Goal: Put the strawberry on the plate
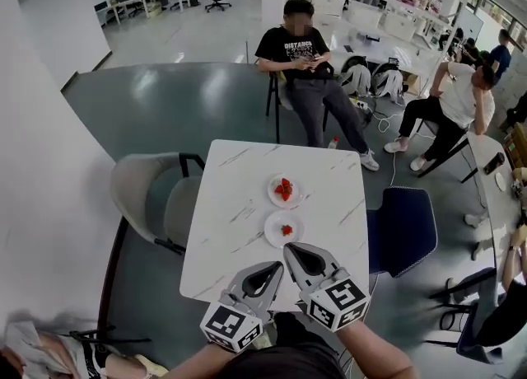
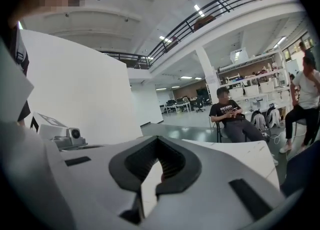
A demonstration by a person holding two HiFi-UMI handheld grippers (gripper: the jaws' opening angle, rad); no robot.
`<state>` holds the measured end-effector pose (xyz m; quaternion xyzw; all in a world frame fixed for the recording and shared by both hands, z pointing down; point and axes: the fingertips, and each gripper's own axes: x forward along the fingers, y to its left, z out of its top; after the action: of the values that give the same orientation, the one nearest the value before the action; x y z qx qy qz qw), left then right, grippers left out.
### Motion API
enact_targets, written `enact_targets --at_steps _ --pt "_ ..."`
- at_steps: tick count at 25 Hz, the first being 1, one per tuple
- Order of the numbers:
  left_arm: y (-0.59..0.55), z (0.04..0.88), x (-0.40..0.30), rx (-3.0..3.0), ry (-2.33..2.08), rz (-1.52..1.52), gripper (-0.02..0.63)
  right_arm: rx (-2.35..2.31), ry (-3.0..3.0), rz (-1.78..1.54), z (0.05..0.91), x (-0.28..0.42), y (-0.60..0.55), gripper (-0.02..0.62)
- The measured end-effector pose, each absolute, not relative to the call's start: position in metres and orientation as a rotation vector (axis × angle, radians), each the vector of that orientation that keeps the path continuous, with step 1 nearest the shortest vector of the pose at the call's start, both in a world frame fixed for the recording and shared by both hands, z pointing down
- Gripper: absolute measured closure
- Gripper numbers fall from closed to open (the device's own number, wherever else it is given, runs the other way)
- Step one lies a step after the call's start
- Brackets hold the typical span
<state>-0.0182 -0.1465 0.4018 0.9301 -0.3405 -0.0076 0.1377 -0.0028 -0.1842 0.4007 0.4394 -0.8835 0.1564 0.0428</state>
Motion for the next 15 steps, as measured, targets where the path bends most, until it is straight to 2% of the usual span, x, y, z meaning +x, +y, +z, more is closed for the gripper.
enact_targets --at_steps 15 --pt "-0.094 0.340 -0.031 2.784 -0.983 -0.110 0.595 1.431 -2.785 0.338 0.336 -0.011 -0.115 0.594"
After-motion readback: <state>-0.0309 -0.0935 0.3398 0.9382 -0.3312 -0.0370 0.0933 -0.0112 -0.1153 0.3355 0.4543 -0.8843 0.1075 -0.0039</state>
